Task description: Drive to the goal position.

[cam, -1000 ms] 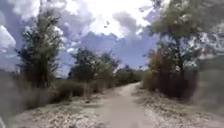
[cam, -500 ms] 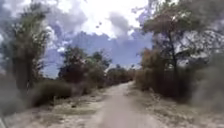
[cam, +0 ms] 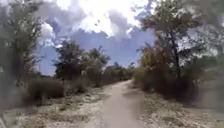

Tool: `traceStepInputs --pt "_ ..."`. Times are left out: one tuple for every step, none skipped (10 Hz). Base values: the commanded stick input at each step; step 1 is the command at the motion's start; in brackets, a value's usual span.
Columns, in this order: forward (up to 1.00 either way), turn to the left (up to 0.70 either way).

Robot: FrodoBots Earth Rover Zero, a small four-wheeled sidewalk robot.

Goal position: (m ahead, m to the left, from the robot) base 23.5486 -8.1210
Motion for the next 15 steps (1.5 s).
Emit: traceStepInputs --pt "0.70 0.00" --pt "0.70 0.00" --pt "0.70 0.00" --pt "0.70 0.00" --pt "0.70 0.00" --pt "0.70 0.00" --pt "0.70 0.00" --pt "0.70 0.00" --pt "0.70 0.00" --pt "0.70 0.00" --pt "0.70 0.00" --pt "0.70 0.00" --pt "0.70 0.00" --pt "0.70 0.00" --pt "0.70 0.00"
